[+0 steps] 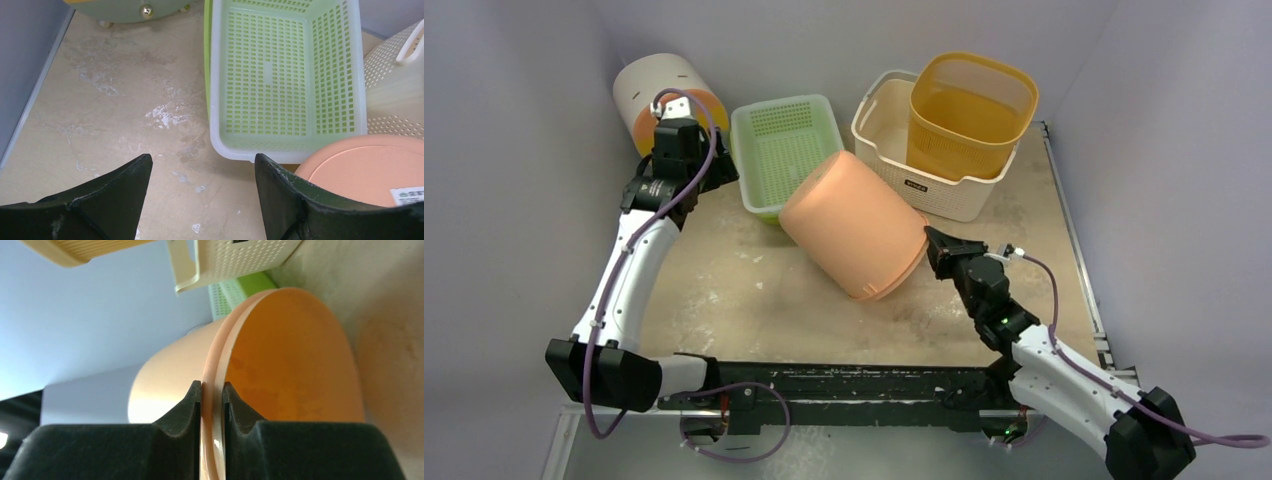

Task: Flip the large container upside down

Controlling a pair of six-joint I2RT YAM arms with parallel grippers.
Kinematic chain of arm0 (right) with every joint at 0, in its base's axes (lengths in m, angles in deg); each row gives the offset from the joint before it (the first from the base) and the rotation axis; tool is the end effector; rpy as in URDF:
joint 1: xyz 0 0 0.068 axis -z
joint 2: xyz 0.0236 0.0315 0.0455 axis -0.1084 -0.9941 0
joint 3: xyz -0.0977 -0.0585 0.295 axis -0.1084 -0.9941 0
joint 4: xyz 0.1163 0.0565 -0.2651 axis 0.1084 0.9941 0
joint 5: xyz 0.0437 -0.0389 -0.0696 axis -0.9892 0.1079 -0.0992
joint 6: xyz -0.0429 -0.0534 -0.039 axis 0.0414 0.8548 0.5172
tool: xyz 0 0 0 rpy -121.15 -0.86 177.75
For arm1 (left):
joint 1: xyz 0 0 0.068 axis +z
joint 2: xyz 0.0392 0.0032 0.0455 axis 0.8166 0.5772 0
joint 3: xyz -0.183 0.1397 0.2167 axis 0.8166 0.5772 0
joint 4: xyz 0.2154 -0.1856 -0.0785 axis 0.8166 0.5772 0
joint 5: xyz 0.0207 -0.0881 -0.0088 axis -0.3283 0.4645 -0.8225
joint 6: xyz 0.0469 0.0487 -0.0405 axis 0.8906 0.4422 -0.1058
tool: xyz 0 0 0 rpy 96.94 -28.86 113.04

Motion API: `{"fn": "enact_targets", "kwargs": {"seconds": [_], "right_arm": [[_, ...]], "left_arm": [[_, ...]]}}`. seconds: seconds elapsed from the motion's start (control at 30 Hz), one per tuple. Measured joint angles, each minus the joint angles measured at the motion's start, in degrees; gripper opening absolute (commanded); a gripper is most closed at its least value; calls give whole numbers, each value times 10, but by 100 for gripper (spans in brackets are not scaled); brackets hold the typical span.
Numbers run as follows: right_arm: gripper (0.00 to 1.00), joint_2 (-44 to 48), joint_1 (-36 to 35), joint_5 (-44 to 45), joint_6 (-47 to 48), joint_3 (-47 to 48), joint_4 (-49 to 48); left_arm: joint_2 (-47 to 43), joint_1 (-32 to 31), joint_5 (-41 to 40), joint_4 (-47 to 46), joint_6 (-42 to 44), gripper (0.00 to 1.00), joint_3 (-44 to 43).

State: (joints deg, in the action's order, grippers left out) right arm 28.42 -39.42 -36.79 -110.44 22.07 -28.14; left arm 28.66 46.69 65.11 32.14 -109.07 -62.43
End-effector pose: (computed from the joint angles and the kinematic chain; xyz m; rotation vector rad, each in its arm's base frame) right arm 0.1896 0.0939 0.2320 1.3293 1.3421 1.4271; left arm 0.3202 -0.0288 0.4210 -0.4405 2.0824 -0.0667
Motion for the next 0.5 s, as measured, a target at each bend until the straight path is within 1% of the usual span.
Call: {"fn": "enact_targets", "kwargs": {"seconds": [0.23,0.5], "right_arm": [[20,-63,0,18,0,53,112],[22,-119,0,24,37,65,198]], "left_arm": [[12,0,3,-4,1,72,2],[20,0,5,-11,13,72,9]]}}
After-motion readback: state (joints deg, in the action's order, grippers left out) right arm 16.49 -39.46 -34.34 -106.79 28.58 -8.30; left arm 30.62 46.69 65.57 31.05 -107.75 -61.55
